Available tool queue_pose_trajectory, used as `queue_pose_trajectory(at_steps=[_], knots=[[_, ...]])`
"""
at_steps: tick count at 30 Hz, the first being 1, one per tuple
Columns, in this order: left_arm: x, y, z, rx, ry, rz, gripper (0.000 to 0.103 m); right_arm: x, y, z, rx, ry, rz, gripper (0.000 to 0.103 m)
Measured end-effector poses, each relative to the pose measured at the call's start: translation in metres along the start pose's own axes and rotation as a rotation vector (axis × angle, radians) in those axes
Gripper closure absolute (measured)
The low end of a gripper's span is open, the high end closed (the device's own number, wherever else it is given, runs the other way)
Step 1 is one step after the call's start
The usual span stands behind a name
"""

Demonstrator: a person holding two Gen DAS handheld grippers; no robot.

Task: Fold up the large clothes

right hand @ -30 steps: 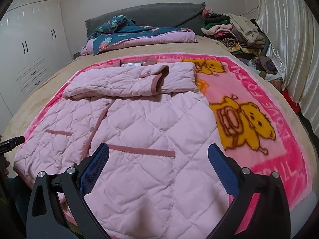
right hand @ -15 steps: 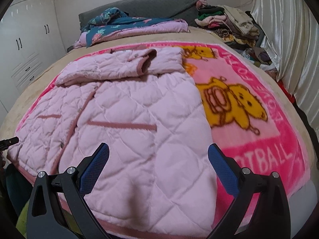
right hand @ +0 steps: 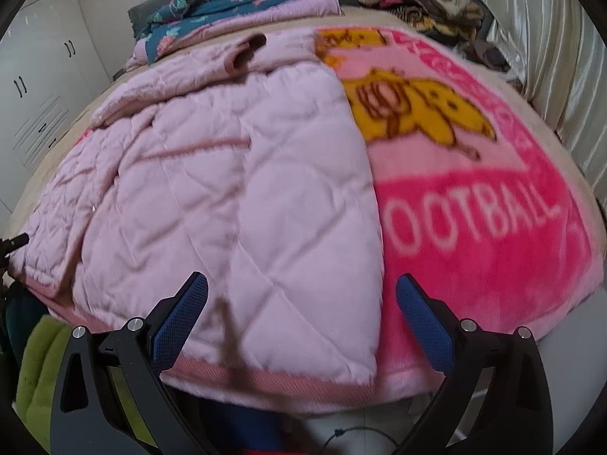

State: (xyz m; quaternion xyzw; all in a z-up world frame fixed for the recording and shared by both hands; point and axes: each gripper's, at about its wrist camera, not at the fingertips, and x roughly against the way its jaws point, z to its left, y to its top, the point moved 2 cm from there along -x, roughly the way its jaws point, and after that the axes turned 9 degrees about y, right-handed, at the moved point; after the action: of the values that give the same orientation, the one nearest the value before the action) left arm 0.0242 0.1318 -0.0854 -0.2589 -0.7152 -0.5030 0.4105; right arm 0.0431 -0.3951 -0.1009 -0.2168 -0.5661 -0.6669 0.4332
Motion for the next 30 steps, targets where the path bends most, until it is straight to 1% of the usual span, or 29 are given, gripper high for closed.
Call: queue_pose_trajectory(at_steps=[2, 3, 5, 8, 9, 10, 11, 12, 14, 15, 16, 17, 18, 19, 21, 23, 24, 25, 27, 28, 30], knots=[[0.0, 0.0, -0.005, -0.011, -0.004, 0.0, 0.016, -0.003, -0.008, -0.005, -0.027, 0.025, 0.028, 0.004], [0.0, 0.0, -0.007, -0.023, 0.01, -0.005, 0.019, -0.006, -0.012, -0.008, -0.042, 0.046, 0.045, 0.004], [0.0, -0.001, -0.009, -0.033, 0.013, -0.009, 0.021, -0.01, -0.019, -0.011, -0.068, 0.076, 0.073, 0.004], [0.0, -0.002, -0.007, -0.026, -0.001, -0.007, 0.024, -0.013, -0.027, -0.015, -0.104, 0.136, 0.084, 0.005], [0.001, -0.003, -0.007, -0.027, -0.004, -0.008, 0.025, -0.013, -0.03, -0.015, -0.113, 0.159, 0.089, 0.008], [0.001, -0.003, -0.007, -0.03, -0.006, -0.006, 0.025, -0.014, -0.031, -0.015, -0.117, 0.175, 0.094, 0.015], [0.001, -0.004, -0.007, -0.033, -0.008, -0.005, 0.026, -0.015, -0.034, -0.014, -0.119, 0.199, 0.098, 0.02], [0.001, -0.004, -0.007, -0.033, -0.009, -0.005, 0.026, -0.014, -0.036, -0.013, -0.12, 0.218, 0.098, 0.028], [0.001, -0.005, -0.007, -0.034, -0.012, -0.003, 0.027, -0.012, -0.038, -0.01, -0.114, 0.234, 0.088, 0.034], [0.001, -0.006, -0.007, -0.034, -0.014, -0.003, 0.028, -0.01, -0.037, -0.009, -0.11, 0.245, 0.082, 0.042], [0.001, -0.006, -0.007, -0.034, -0.013, -0.003, 0.029, -0.007, -0.037, -0.008, -0.105, 0.256, 0.069, 0.055], [0.001, -0.006, -0.007, -0.035, -0.012, -0.003, 0.031, -0.002, -0.035, -0.006, -0.093, 0.268, 0.045, 0.062], [0.002, -0.007, -0.007, -0.036, -0.01, -0.004, 0.034, 0.003, -0.032, -0.004, -0.08, 0.269, 0.024, 0.073], [0.003, -0.008, -0.006, -0.034, -0.007, -0.01, 0.036, 0.004, -0.029, -0.003, -0.076, 0.274, 0.017, 0.076], [0.006, -0.009, -0.004, -0.03, -0.005, -0.025, 0.046, 0.008, -0.026, -0.003, -0.076, 0.286, -0.002, 0.079], [0.008, -0.01, -0.003, -0.03, -0.006, -0.027, 0.052, 0.012, -0.023, -0.003, -0.079, 0.297, -0.023, 0.082], [0.009, -0.01, -0.003, -0.032, -0.013, -0.027, 0.057, 0.013, -0.021, -0.004, -0.081, 0.303, -0.03, 0.084], [0.01, -0.01, -0.005, -0.042, -0.012, -0.031, 0.059, 0.015, -0.019, -0.003, -0.079, 0.31, -0.04, 0.085], [0.014, -0.009, -0.011, -0.071, 0.005, -0.045, 0.068, 0.021, -0.013, 0.0, -0.064, 0.32, -0.062, 0.086], [0.016, -0.009, -0.013, -0.084, 0.012, -0.053, 0.07, 0.025, -0.009, 0.001, -0.061, 0.329, -0.077, 0.087], [0.021, -0.008, -0.018, -0.099, 0.021, -0.072, 0.08, 0.032, -0.005, 0.001, -0.057, 0.344, -0.102, 0.088]])
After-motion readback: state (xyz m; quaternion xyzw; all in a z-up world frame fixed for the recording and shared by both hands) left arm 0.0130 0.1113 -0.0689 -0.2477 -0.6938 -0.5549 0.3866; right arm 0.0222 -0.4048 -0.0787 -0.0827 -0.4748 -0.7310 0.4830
